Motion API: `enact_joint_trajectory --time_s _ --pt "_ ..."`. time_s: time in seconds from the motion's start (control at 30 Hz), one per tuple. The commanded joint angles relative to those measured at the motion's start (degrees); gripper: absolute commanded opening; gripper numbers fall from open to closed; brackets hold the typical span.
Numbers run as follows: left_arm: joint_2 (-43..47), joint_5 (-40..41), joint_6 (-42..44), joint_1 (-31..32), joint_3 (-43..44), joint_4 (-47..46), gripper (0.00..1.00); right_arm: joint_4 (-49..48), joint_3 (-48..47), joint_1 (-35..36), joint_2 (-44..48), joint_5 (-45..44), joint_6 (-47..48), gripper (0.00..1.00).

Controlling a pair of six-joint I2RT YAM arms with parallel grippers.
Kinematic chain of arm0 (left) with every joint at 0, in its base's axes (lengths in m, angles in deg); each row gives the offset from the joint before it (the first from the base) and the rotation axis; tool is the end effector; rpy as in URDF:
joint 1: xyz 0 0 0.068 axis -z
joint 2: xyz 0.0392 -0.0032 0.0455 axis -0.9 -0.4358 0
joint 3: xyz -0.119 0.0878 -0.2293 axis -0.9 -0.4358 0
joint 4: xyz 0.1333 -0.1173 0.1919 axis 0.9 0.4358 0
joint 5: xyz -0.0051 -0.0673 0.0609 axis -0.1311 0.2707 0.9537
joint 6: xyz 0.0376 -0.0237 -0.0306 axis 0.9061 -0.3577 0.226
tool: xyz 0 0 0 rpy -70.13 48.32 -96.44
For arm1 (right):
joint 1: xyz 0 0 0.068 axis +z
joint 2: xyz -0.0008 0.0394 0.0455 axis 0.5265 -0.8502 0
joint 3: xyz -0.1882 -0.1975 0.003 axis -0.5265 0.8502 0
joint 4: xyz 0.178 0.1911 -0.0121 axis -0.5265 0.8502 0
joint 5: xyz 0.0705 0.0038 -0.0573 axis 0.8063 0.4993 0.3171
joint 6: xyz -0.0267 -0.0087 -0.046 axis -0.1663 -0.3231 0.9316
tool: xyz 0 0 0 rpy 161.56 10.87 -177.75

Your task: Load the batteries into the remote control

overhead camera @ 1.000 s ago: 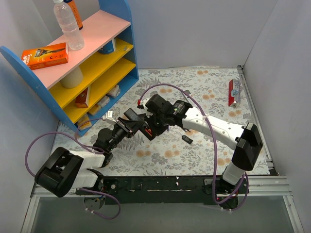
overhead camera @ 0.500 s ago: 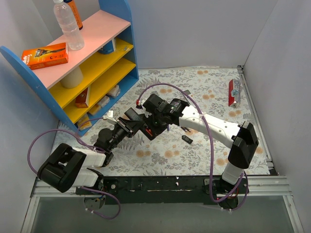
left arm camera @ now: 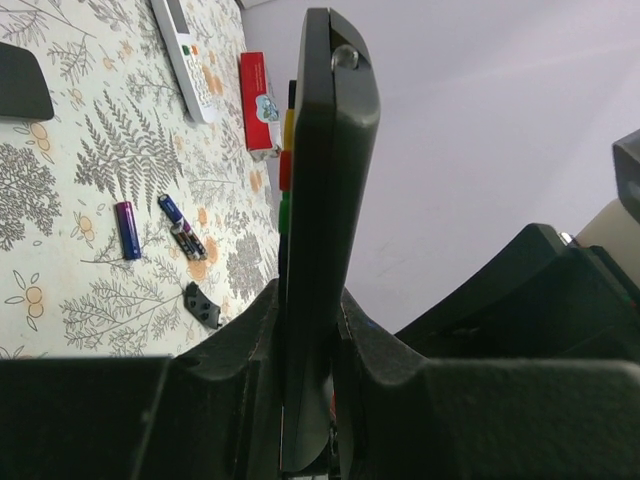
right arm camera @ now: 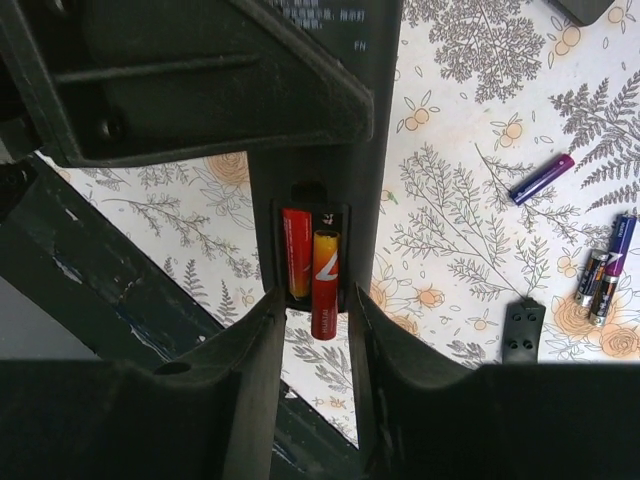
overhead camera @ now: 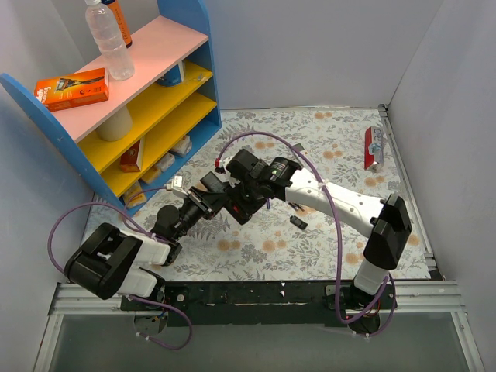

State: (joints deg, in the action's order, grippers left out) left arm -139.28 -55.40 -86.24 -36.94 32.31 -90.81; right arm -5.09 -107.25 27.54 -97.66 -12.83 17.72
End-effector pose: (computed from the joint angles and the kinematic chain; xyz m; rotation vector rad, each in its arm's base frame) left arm 0.1862 -0.1056 0.1627 -1.1897 1.6152 -2.0053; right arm 0.1893 0.3164 0.3131 -1.0427 2.4032 0.4156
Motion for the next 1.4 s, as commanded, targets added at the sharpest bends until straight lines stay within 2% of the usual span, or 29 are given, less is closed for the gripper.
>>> enact_joint_trajectory --time_s 0.0,0.13,0.2,0.5,0.53,0.67,1.0,1.37 --pt "0.3 -2.1 -11.1 0.1 -0.8 -5.4 0.00 -3.2 -2.1 0.6 4.7 0.0 1.9 0.40" --pt "1.7 -3.2 -11.3 0.2 -0.5 -3.2 0.00 -5.7 -0.2 0.6 10.7 3.9 6.4 0.48" --pt "2.4 -3.6 -11.4 0.2 -0.3 -2.6 0.00 -6.7 1.1 0.6 13.0 4.8 10.4 0.48" --pt "5.4 -5.8 -13.1 0.1 0.9 1.5 0.00 -13.1 17.3 0.6 26.7 14.5 31.2 0.47" --pt "5.5 -5.9 -13.3 0.1 0.9 1.9 0.00 -13.4 18.8 0.6 27.6 15.3 35.7 0.46" --pt "6.8 -6.1 -13.5 0.1 1.2 3.4 0.00 -17.0 23.6 0.6 31.7 20.9 43.1 0.40" --pt "11.8 -6.2 -11.2 0.1 3.2 10.1 0.00 -20.5 26.4 0.6 29.2 20.7 48.4 0.38" --pt "11.6 -6.8 -12.3 0.2 3.6 9.2 0.00 -21.1 26.1 0.6 27.3 19.8 49.3 0.35"
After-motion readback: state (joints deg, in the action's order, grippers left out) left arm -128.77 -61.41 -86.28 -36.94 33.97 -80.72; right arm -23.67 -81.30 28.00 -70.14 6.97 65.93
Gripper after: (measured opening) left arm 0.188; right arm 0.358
